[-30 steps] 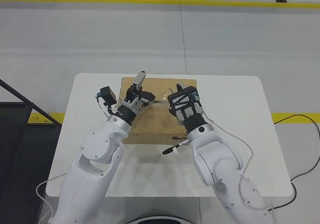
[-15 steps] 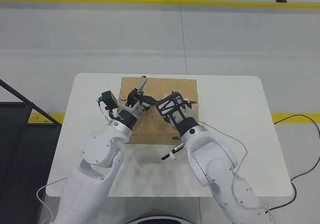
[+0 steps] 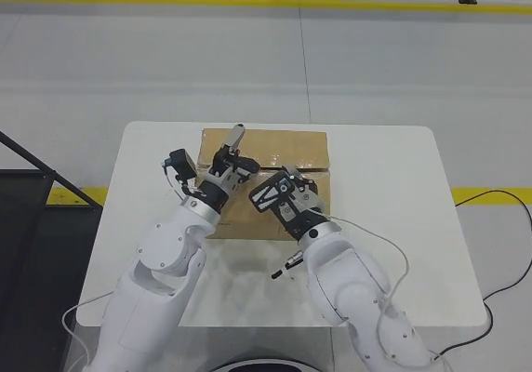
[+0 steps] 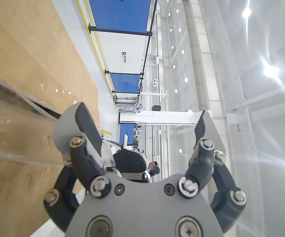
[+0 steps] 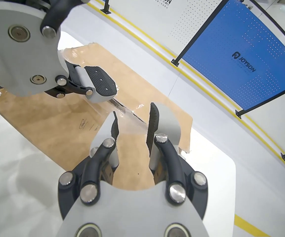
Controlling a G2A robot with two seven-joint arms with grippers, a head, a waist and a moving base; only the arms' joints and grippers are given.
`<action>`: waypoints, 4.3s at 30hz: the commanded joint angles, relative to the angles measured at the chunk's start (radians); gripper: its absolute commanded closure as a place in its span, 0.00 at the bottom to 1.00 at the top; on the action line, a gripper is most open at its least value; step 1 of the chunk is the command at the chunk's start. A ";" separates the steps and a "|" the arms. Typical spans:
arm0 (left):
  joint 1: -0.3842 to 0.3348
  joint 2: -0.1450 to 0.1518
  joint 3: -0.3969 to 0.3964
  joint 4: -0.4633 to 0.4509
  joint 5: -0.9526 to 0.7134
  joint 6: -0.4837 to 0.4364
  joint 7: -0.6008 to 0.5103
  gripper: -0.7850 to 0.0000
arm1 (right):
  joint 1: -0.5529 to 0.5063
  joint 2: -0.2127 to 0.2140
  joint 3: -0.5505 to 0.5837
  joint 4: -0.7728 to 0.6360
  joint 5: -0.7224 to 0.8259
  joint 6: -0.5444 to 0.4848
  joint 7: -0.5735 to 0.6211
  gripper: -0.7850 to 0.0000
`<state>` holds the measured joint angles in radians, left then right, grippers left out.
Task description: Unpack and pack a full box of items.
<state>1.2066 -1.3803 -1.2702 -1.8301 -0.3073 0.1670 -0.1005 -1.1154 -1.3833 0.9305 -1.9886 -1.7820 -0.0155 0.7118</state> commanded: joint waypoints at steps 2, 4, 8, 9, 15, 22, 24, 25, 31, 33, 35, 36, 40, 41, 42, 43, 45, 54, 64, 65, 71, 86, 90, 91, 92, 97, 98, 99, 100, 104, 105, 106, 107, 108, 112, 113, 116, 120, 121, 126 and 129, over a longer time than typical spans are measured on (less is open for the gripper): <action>0.000 0.000 -0.001 -0.002 -0.001 -0.001 0.000 0.00 | 0.006 -0.005 -0.004 0.010 -0.021 0.007 0.019 0.66; 0.000 -0.001 -0.002 -0.003 -0.001 -0.002 -0.001 0.00 | 0.010 -0.008 -0.007 0.015 -0.033 0.013 0.032 0.70; 0.001 -0.001 -0.004 -0.003 -0.002 -0.004 0.000 0.00 | 0.018 -0.016 -0.012 0.024 -0.046 0.016 0.059 0.77; 0.002 -0.001 -0.004 -0.003 -0.002 -0.004 0.000 0.00 | 0.019 -0.017 -0.012 0.026 -0.045 0.016 0.065 0.79; 0.010 -0.002 -0.012 -0.017 -0.008 -0.009 0.000 0.00 | 0.024 -0.027 0.000 0.021 -0.009 0.005 0.099 0.82; 0.054 0.003 -0.054 -0.090 -0.021 -0.026 -0.004 0.00 | 0.026 -0.033 0.066 -0.030 0.096 -0.003 0.084 0.75; 0.071 0.005 -0.069 -0.121 -0.025 -0.034 -0.007 0.00 | 0.051 -0.035 0.091 -0.035 0.157 -0.032 0.103 0.74; 0.082 0.006 -0.078 -0.137 -0.026 -0.037 -0.008 0.00 | 0.069 -0.037 0.105 -0.034 0.205 -0.053 0.122 0.73; 0.160 0.016 -0.161 -0.220 0.003 -0.065 -0.007 0.00 | 0.284 -0.050 0.187 0.034 0.553 -0.162 0.433 0.58; 0.190 0.019 -0.196 -0.232 0.013 -0.079 -0.006 0.00 | 0.384 -0.058 0.187 0.111 0.636 -0.159 0.540 0.58; 0.218 0.023 -0.233 -0.237 0.020 -0.092 -0.005 0.00 | 0.490 -0.067 0.178 0.197 0.704 -0.143 0.634 0.58; 0.231 0.024 -0.250 -0.238 0.017 -0.099 -0.007 0.00 | 0.539 -0.071 0.167 0.248 0.737 -0.131 0.687 0.58; 0.277 0.029 -0.318 -0.231 -0.014 -0.121 -0.018 0.00 | 0.704 -0.092 0.108 0.436 0.813 -0.091 0.808 0.56; 0.287 0.030 -0.333 -0.227 -0.022 -0.126 -0.022 0.00 | 0.734 -0.097 0.091 0.478 0.829 -0.085 0.824 0.57; 0.296 0.030 -0.347 -0.224 -0.029 -0.130 -0.025 0.00 | 0.758 -0.101 0.071 0.520 0.844 -0.083 0.824 0.58; 0.304 0.031 -0.360 -0.221 -0.039 -0.133 -0.028 0.00 | 0.781 -0.105 0.050 0.562 0.849 -0.076 0.824 0.58; 0.316 0.033 -0.382 -0.217 -0.055 -0.141 -0.038 0.00 | 0.819 -0.110 0.007 0.623 0.862 -0.062 0.824 0.57; 0.324 0.038 -0.426 -0.215 -0.089 -0.135 -0.072 0.00 | 0.921 -0.108 -0.135 0.752 0.959 -0.011 0.824 0.53; 0.293 0.042 -0.414 -0.197 -0.090 -0.106 -0.085 0.00 | 0.912 -0.036 -0.190 0.665 1.058 0.021 0.824 0.52; 0.290 0.042 -0.412 -0.195 -0.090 -0.104 -0.085 0.00 | 0.911 -0.029 -0.198 0.657 1.054 0.030 0.824 0.52; 0.275 0.044 -0.401 -0.186 -0.086 -0.097 -0.081 0.00 | 0.897 0.007 -0.205 0.604 1.029 0.067 0.824 0.54; 0.267 0.045 -0.389 -0.176 -0.086 -0.094 -0.057 0.00 | 0.890 0.057 -0.297 0.524 1.041 0.099 0.824 0.55; 0.265 0.046 -0.385 -0.172 -0.084 -0.093 -0.052 0.00 | 0.885 0.060 -0.318 0.505 1.024 0.113 0.824 0.56; 0.265 0.046 -0.385 -0.172 -0.084 -0.093 -0.052 0.00 | 0.884 0.060 -0.322 0.502 1.020 0.117 0.824 0.57; 0.264 0.046 -0.384 -0.172 -0.084 -0.094 -0.051 0.00 | 0.882 0.060 -0.326 0.499 1.018 0.117 0.824 0.58; 0.266 0.047 -0.386 -0.169 -0.087 -0.095 -0.048 0.00 | 0.871 0.054 -0.331 0.492 0.988 0.119 0.788 0.63; 0.267 0.047 -0.387 -0.169 -0.087 -0.094 -0.048 0.00 | 0.869 0.052 -0.333 0.494 0.987 0.119 0.784 0.63; 0.267 0.048 -0.387 -0.169 -0.087 -0.094 -0.048 0.00 | 0.868 0.051 -0.335 0.497 0.980 0.120 0.780 0.62; 0.267 0.048 -0.388 -0.170 -0.087 -0.093 -0.049 0.00 | 0.867 0.049 -0.337 0.500 0.971 0.124 0.773 0.62; 0.268 0.049 -0.389 -0.169 -0.089 -0.094 -0.049 0.00 | 0.858 0.041 -0.345 0.515 0.961 0.124 0.759 0.61; 0.268 0.049 -0.389 -0.169 -0.089 -0.094 -0.050 0.00 | 0.857 0.039 -0.348 0.520 0.957 0.126 0.758 0.61; 0.268 0.049 -0.389 -0.168 -0.091 -0.093 -0.051 0.00 | 0.857 0.038 -0.350 0.524 0.948 0.129 0.757 0.61; 0.268 0.049 -0.390 -0.168 -0.093 -0.093 -0.051 0.00 | 0.856 0.036 -0.353 0.527 0.940 0.133 0.757 0.61; 0.267 0.050 -0.390 -0.167 -0.093 -0.093 -0.052 0.00 | 0.856 0.034 -0.354 0.529 0.935 0.135 0.759 0.62; 0.267 0.050 -0.390 -0.164 -0.094 -0.094 -0.053 0.00 | 0.857 0.035 -0.337 0.530 0.920 0.128 0.779 0.82; 0.266 0.051 -0.390 -0.164 -0.094 -0.093 -0.055 0.00 | 0.854 0.036 -0.333 0.528 0.914 0.128 0.783 0.91; 0.265 0.051 -0.389 -0.162 -0.094 -0.094 -0.056 0.00 | 0.844 0.038 -0.322 0.516 0.902 0.127 0.792 1.00; 0.265 0.052 -0.388 -0.161 -0.094 -0.095 -0.055 0.00 | 0.827 0.041 -0.308 0.498 0.888 0.126 0.805 1.00; 0.265 0.052 -0.388 -0.161 -0.093 -0.094 -0.054 0.00 | 0.824 0.041 -0.304 0.494 0.885 0.125 0.806 1.00; 0.265 0.053 -0.385 -0.163 -0.089 -0.093 -0.052 0.00 | 0.802 0.046 -0.274 0.460 0.855 0.134 0.766 1.00; 0.266 0.053 -0.381 -0.165 -0.086 -0.093 -0.051 0.00 | 0.778 0.051 -0.253 0.423 0.803 0.154 0.714 1.00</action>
<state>1.4723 -1.3271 -1.6530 -1.9944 -0.3944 0.0740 -0.1517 -0.3283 -1.3340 0.6703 -1.5513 -0.9542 0.1288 1.4487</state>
